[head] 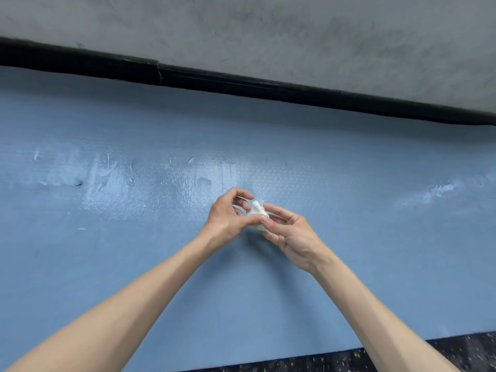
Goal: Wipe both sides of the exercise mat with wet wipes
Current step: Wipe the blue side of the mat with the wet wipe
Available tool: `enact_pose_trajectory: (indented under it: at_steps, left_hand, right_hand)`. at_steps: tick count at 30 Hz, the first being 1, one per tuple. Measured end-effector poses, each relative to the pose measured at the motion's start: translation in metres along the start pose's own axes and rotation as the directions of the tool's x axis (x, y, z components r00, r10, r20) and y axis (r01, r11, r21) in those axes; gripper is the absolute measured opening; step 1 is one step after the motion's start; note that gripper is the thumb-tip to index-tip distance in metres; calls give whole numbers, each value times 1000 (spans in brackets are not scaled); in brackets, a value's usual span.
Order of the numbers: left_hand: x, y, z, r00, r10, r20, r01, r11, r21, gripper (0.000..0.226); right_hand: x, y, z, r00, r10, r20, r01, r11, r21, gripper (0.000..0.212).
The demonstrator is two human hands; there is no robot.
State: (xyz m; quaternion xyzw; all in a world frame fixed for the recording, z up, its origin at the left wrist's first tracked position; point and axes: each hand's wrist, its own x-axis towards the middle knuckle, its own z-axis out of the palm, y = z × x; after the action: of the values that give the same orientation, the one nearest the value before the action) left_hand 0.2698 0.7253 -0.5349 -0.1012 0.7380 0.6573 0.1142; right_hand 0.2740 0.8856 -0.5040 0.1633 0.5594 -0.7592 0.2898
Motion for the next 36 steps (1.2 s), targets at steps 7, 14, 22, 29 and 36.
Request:
enact_pose_trajectory:
  at_steps: [7,14,22,29,36]
  left_hand:
    - [-7,2,-23,961,-111,255,130,990,-57,37]
    - [2,-5,-48,992,-123,27,120,989,82,17]
    - [6,-32,-78,952,249,-176,-116,829,547,11]
    - [0,-63,-83,862,507,-10,-281,493,824,19]
    - [-2,-64,-76,859,508,-69,-202,459,865,24]
  right_hand:
    - [-2,-7,0,989,47,140,-17,978,-206,25]
    - [31,-10,7,980,-184,-81,79,721,-689,8]
    - [45,15,0,798,-571,196,250,17,-968,12]
    - [57,13,-3,829,-506,238,176,-167,-970,21]
    - [52,14,-7,804,-449,390,343,-185,-921,22]
